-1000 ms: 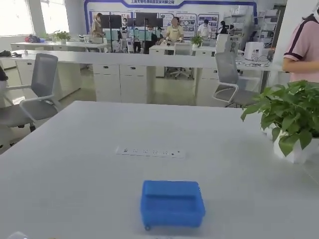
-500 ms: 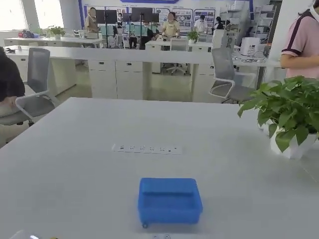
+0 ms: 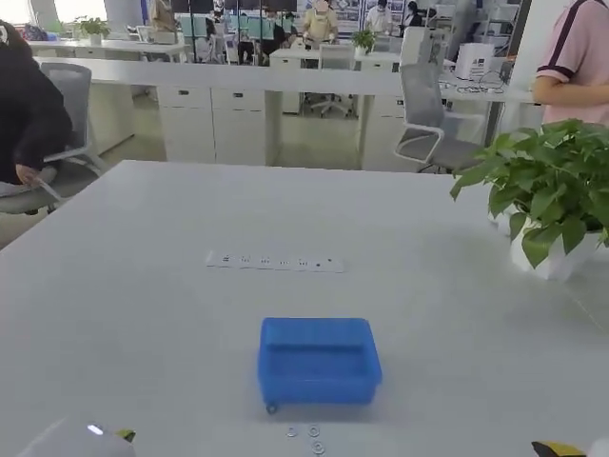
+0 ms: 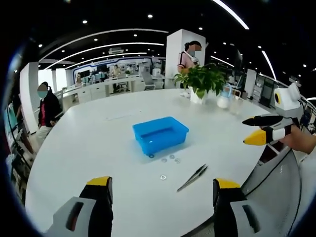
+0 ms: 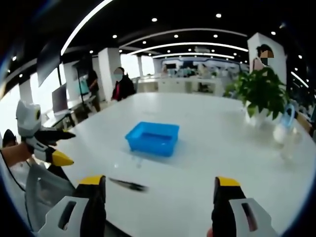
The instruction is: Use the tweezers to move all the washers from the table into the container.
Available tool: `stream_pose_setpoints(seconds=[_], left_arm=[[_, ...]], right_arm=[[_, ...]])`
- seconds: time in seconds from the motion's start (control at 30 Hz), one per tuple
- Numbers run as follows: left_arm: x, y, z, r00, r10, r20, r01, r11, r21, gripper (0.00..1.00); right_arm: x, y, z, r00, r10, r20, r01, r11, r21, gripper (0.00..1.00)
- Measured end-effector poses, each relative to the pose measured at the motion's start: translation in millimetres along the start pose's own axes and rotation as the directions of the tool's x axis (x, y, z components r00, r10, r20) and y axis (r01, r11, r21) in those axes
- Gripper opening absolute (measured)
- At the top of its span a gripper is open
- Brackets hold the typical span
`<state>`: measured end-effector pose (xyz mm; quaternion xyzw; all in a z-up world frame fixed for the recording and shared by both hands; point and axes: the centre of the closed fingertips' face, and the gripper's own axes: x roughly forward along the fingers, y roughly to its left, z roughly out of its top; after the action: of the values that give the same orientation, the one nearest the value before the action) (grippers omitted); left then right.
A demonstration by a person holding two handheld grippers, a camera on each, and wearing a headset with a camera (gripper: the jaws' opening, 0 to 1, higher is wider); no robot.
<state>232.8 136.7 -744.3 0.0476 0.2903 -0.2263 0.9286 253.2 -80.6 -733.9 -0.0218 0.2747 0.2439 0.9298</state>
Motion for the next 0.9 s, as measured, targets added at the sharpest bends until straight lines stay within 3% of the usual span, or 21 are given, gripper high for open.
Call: stream_pose_setpoints(seconds=[0.1,0.17,0.3,0.43,0.53,0.63,0.7,0.77,0.8,0.87,0.9], left_arm=[[11.3,-4.7,-7.6,0.9985,-0.04,-0.038,0.041,0.998,0.037,0.71],[19.8,-14.7,-16.4,0.9898,-0.113,-0.086,0.115,0.993,0.016,0.62],[35.6,-24.6,-19.0,0.9757,-0.197,-0.096,0.197,0.98,-0.002,0.42],[53.1,-29.4,-27.1,0.9627,-0.228,-0.146,0.237,0.97,0.054,0.31],[64.9,-32.3,-35.4,0.9503,-0.255,-0.178,0.269,0.961,0.056,0.22],[80.0,-35.7,-49.6,0.9317,-0.284,-0.226,0.311,0.946,0.091,0.15],[85.7,-35.8,-56.4,0.9238,-0.286,-0.254,0.325,0.938,0.125,0.11],[93.2,-34.8,-61.0,0.9222,-0.28,-0.267,0.326,0.933,0.15,0.1],[95.7,-36.7,-63.9,0.9132,-0.295,-0.281,0.35,0.922,0.167,0.09],[100.4,-37.4,-68.4,0.9058,-0.298,-0.302,0.362,0.913,0.187,0.1],[101.5,-38.6,-70.3,0.8989,-0.307,-0.313,0.38,0.902,0.206,0.08]], right_arm=[[3.3,-0.1,-4.3,0.9999,-0.003,-0.014,0.003,1.0,-0.002,0.88],[5.1,0.0,-6.9,0.9997,-0.001,-0.025,0.001,1.0,-0.004,0.88],[6.7,0.8,-8.6,0.9994,0.0,-0.035,0.0,1.0,0.0,0.88],[8.6,1.7,-10.1,0.9991,0.005,-0.042,-0.005,1.0,0.01,0.87],[10.2,2.7,-13.0,0.9986,0.01,-0.051,-0.01,1.0,0.01,0.87],[11.1,5.0,-16.0,0.9978,0.017,-0.064,-0.016,1.0,0.006,0.87],[11.4,5.3,-17.5,0.9973,0.022,-0.071,-0.022,1.0,0.004,0.87],[11.5,5.0,-17.7,0.9971,0.02,-0.073,-0.02,1.0,0.0,0.87],[11.7,5.3,-17.8,0.997,0.022,-0.074,-0.022,1.0,-0.001,0.87],[12.3,4.9,-18.4,0.9969,0.022,-0.076,-0.022,1.0,0.001,0.87],[12.6,4.8,-19.0,0.9967,0.023,-0.078,-0.023,1.0,0.001,0.87]])
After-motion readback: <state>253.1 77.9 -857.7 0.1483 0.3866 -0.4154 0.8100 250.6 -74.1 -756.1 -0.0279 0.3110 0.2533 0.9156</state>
